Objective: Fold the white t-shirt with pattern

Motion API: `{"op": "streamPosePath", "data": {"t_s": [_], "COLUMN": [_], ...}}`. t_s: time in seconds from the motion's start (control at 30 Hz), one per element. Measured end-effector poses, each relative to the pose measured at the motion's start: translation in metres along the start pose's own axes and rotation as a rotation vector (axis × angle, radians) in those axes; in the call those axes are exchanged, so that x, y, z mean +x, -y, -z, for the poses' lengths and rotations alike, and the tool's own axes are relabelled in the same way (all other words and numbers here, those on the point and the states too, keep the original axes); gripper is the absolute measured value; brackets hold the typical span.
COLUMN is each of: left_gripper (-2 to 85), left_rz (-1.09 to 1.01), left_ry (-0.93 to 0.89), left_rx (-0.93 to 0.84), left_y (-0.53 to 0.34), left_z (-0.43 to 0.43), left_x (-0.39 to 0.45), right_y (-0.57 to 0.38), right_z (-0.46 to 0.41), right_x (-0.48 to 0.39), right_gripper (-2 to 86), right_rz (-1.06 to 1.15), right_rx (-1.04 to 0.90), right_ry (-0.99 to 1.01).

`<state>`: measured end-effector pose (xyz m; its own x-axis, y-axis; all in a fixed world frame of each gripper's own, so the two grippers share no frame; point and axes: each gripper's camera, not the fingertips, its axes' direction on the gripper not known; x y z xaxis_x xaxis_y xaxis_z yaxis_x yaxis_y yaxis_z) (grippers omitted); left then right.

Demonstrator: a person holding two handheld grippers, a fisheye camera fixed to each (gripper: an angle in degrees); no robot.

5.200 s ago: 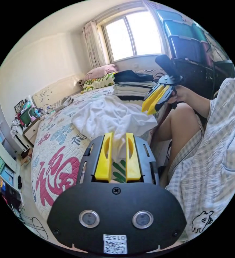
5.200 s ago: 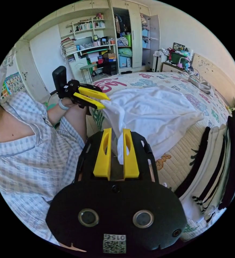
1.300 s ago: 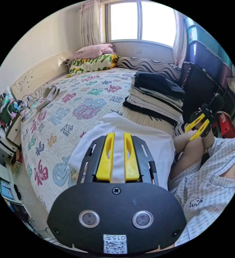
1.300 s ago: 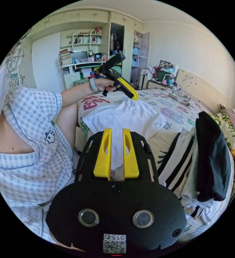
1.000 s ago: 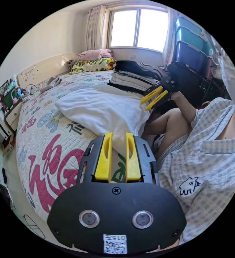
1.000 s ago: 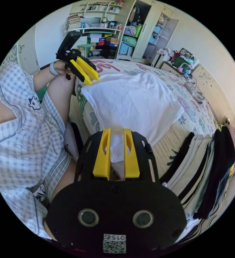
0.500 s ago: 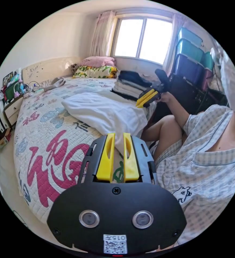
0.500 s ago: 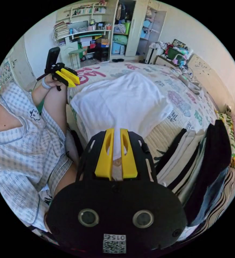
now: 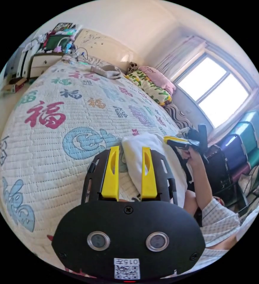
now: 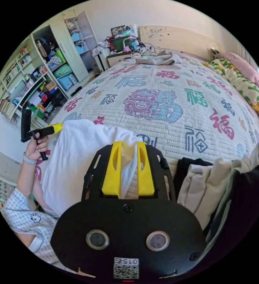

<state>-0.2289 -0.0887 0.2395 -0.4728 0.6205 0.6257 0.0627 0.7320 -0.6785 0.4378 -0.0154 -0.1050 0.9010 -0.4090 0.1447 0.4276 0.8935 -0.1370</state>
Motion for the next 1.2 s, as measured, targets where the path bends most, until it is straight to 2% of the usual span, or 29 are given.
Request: {"op": "streamPosePath", "data": {"t_s": [0.13,0.23,0.33,0.5,0.6,0.67,0.73,0.9,1.07,1.2], "left_gripper": [6.0,3.2,2.8,4.6,7.3,9.4,9.9,13.1,13.6,12.3], "left_rz": [0.039,-0.003,-0.027,0.012,0.048,0.086,0.088,0.041,0.046,0.057], "left_ry": [-0.118,-0.147,-0.141,-0.123,-0.165,-0.18,-0.167,-0.093,-0.161,-0.221], "left_rx": [-0.114,-0.094,-0.047,-0.104,-0.019,0.1,0.127,-0.025,-0.153,-0.154], "left_y": [0.048,0.069,0.081,0.107,0.113,0.111,0.112,0.121,0.142,0.149], "left_z": [-0.028,-0.009,0.015,0.011,0.038,0.075,0.097,0.097,0.055,0.041], "left_x": [-0.018,-0.018,-0.014,-0.023,-0.032,-0.039,-0.042,-0.035,-0.043,-0.056], "right_y": [0.024,0.033,0.042,0.054,0.055,0.053,0.053,0.059,0.065,0.067], "right_z": [0.004,0.02,0.033,0.024,0.047,0.064,0.069,0.061,0.054,0.046], "right_x": [0.021,0.036,0.055,0.058,0.06,0.064,0.069,0.085,0.101,0.112], "right_gripper": [3.8,1.8,1.0,3.2,5.3,6.5,8.2,12.6,12.7,10.2], "right_rz": [-0.006,-0.017,-0.044,0.0,0.022,0.044,0.053,0.026,-0.041,-0.072], "right_rx": [0.024,0.058,0.073,0.015,0.073,0.095,0.079,-0.004,0.003,0.023], "right_ry": [0.056,0.052,0.123,0.084,0.041,0.048,0.057,0.121,0.13,0.204]}}
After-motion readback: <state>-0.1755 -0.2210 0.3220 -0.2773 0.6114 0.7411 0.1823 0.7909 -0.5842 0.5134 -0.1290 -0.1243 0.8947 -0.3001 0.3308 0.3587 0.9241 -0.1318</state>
